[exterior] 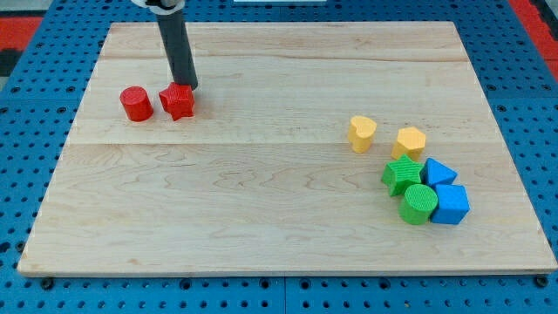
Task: Point your arm towards the yellow hexagon
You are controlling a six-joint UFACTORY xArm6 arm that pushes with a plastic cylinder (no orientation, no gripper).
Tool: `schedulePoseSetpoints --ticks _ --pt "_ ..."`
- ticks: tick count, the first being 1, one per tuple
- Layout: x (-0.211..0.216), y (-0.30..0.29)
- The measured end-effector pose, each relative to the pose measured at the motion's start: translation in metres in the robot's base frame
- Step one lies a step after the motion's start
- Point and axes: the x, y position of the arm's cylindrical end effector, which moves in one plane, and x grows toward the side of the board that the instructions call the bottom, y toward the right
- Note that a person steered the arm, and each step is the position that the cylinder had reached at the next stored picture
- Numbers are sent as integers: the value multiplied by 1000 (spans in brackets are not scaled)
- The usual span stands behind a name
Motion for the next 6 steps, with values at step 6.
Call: schedulePoseSetpoints --ticks 6 --pt "43 419"
